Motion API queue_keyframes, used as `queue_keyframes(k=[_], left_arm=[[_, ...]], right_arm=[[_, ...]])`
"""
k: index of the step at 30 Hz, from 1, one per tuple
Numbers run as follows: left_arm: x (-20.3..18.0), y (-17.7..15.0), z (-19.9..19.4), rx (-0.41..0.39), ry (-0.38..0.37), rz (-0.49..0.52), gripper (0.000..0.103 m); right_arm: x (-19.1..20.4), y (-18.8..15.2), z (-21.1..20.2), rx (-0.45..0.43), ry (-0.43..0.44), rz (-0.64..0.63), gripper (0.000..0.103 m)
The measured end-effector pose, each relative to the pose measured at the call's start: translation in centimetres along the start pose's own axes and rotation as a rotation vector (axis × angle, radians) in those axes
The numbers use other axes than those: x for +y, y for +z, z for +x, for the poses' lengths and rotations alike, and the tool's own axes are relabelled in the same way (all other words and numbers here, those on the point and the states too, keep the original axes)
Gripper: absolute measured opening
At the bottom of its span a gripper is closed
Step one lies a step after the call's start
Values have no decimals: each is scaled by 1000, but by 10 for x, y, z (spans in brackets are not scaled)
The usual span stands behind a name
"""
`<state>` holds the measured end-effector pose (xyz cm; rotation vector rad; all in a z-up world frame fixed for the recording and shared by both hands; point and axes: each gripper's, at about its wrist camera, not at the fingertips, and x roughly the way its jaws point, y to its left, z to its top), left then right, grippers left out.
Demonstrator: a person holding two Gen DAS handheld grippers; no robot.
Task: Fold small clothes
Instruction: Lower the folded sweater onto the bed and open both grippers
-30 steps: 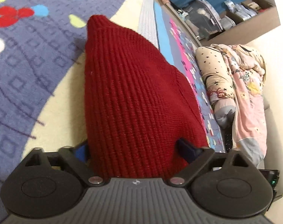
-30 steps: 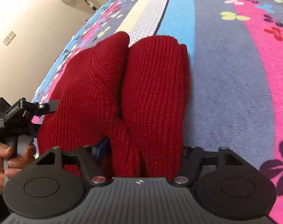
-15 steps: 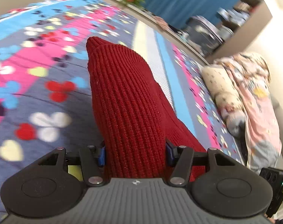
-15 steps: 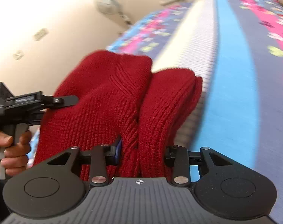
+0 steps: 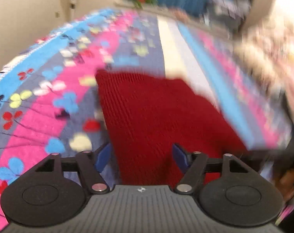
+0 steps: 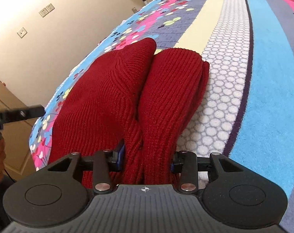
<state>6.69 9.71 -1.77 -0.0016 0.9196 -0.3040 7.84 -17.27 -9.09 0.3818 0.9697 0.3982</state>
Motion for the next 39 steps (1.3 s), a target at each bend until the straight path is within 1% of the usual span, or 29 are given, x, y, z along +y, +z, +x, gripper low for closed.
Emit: queue_keyframes(k=[1,2,3,4,5,7,8,9,10,11,12,13,15,16,19,20,21,23,25,26,28,29,31,32,34,36,38,39], left_arm=[[-7,-7,19,74,8,27,76],[-10,-8,26,97,27,5,78],[-12,-6,24,77,27,-2,78],[-16,-3,16,40,20,20,78],[-18,-3,8,0,19,45,78],[-17,-7,-4,-25,10,46,77],[-16,-10,-4,-16,6,41,78],[-15,-13,-1,10,16,42,79],[-13,-17,6,48,40,52,86],[-14,-21,12,80,54,64,89],[-16,-22,14,89,59,75,89],[-18,-22,12,77,66,82,89],[-22,-23,2,35,86,107,89],[-26,-25,-7,2,96,125,89],[-37,-30,-41,-120,111,149,95],[-42,-34,-53,-157,115,151,101],[-47,-38,-66,-200,120,150,103],[-56,-45,-88,-265,129,138,103],[-64,-52,-105,-314,137,103,103],[-68,-57,-112,-332,137,76,103],[-75,-68,-122,-346,130,13,103],[-78,-74,-124,-355,133,-16,103],[-87,-90,-124,-371,166,-55,103],[-93,-98,-121,-365,178,-53,103],[-104,-104,-112,-323,212,2,103],[-111,-103,-107,-343,251,37,103],[-112,-99,-101,-342,268,37,103],[-112,-97,-98,-337,279,37,103]], right_arm=[[1,0,3,-1,-2,6,44],[1,0,3,-1,-4,15,45],[2,-1,1,-6,-3,24,47],[3,-2,1,-17,-3,22,50],[6,-2,-3,-42,-15,3,50],[16,-6,-13,-76,-31,-74,51],[20,-8,-15,-83,-43,-104,52],[22,-12,-16,-81,-69,-130,55],[23,-14,-15,-74,-95,-142,57],[21,-17,-11,-51,-134,-144,61],[18,-19,-7,-22,-169,-130,66],[15,-20,-6,-10,-178,-104,67],[12,-21,-11,-14,-175,-49,67],[16,-21,-15,-24,-184,-51,67],[38,-27,-44,-111,-241,-134,66],[46,-30,-57,-148,-253,-161,66],[53,-33,-70,-183,-259,-178,67],[63,-41,-91,-246,-271,-181,69],[69,-48,-108,-314,-290,-149,78],[71,-53,-116,-342,-294,-130,80],[75,-63,-126,-385,-314,-104,86],[79,-68,-129,-407,-335,-95,87],[84,-76,-133,-425,-357,-91,88],[86,-79,-132,-426,-362,-98,88],[90,-81,-125,-411,-370,-142,89],[93,-82,-114,-387,-393,-188,89],[93,-80,-104,-366,-424,-206,89],[91,-79,-101,-359,-426,-201,89]])
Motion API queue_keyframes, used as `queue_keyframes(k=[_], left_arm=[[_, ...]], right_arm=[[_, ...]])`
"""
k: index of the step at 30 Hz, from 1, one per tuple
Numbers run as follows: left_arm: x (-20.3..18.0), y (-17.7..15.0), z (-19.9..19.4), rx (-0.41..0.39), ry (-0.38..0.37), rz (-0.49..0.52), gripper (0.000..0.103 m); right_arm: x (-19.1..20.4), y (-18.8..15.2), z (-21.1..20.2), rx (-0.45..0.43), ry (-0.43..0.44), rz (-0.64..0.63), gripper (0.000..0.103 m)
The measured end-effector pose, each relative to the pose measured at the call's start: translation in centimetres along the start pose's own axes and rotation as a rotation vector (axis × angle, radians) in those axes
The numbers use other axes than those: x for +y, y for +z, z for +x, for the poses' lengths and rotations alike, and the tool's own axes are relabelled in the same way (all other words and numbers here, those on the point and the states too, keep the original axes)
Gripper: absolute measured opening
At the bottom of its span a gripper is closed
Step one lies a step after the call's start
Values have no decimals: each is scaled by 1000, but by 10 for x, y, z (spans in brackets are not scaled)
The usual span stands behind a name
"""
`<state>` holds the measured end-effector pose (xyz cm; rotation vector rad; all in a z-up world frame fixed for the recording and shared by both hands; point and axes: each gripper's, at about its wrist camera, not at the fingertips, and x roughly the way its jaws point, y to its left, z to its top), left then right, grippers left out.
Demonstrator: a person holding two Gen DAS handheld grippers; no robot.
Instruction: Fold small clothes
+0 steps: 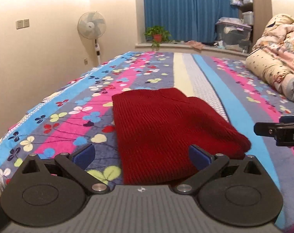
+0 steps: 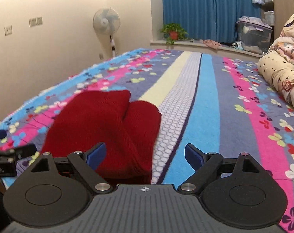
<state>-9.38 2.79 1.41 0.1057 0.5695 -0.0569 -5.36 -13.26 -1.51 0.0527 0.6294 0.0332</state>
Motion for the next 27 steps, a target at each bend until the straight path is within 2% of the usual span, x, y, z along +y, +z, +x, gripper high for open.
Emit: queue_keyframes(k=[5,10,27], left_arm=[[4,2,21,58,42,-35,103],[11,2,38,139,52,-78,103],[11,-1,43,170,55,-101,103]], right_arm=[[2,1,15,28,-1,5,89],[6,1,26,56,8,-10,90],[14,0,29,73,26,-51,92]])
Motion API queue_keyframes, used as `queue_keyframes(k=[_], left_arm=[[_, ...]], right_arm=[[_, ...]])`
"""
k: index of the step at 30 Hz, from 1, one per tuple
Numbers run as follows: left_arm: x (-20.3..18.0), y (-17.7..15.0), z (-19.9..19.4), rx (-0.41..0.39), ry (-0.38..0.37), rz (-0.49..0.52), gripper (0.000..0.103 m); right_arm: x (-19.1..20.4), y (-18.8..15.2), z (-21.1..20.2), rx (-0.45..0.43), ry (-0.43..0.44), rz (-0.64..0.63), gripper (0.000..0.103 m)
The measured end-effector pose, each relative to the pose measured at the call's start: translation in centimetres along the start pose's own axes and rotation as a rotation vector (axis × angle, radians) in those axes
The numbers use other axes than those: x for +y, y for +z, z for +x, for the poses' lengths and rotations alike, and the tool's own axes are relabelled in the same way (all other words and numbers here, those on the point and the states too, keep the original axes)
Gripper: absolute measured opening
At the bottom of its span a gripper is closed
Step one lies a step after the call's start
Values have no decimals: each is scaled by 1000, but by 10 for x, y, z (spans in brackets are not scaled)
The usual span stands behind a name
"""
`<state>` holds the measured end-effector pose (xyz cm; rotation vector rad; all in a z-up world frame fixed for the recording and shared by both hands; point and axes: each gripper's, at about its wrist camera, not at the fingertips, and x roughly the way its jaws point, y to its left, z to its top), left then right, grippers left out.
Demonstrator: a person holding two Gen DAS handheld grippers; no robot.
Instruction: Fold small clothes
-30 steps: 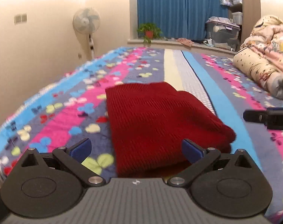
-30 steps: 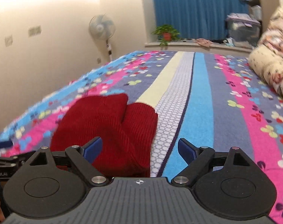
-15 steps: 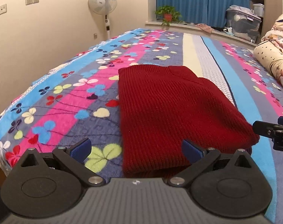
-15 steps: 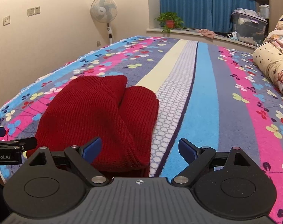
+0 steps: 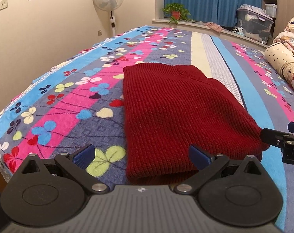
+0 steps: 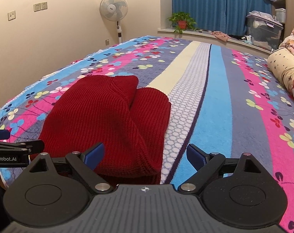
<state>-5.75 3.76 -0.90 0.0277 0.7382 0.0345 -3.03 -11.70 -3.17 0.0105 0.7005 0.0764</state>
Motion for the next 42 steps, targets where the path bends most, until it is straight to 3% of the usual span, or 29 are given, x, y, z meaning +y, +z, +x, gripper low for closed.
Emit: queue_keyframes(k=[42], left_arm=[[-2,0,-1,0,-9,-5,103]], right_arm=[[5,-1,3,6,4,-16,92]])
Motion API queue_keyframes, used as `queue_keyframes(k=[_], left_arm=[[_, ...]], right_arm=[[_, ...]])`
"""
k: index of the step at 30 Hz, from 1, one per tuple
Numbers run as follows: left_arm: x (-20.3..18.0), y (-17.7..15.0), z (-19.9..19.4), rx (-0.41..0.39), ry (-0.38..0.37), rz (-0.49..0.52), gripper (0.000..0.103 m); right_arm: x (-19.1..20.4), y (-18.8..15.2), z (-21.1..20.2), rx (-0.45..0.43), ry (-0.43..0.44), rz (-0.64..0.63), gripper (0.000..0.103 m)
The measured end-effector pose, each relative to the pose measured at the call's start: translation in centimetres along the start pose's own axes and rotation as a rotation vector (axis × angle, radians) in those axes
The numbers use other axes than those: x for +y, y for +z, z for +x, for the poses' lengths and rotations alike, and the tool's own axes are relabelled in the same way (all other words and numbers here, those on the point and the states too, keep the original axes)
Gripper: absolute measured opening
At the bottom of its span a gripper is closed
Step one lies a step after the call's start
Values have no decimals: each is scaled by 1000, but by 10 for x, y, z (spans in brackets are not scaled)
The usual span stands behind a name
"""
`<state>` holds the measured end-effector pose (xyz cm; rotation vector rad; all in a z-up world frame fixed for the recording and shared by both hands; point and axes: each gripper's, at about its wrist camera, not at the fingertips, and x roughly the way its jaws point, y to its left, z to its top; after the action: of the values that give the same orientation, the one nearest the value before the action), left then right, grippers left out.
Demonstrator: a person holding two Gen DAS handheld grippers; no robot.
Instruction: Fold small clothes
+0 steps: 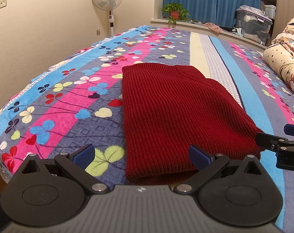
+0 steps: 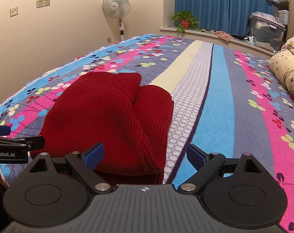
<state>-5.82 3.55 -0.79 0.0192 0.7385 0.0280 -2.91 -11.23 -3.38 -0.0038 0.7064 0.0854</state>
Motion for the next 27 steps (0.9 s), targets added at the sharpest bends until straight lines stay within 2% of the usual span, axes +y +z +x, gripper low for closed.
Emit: queue_keyframes(k=[27], left_arm=[[-2,0,-2,-2,-3,6,103]], right_arm=[[0,1,0,0,0,1,92]])
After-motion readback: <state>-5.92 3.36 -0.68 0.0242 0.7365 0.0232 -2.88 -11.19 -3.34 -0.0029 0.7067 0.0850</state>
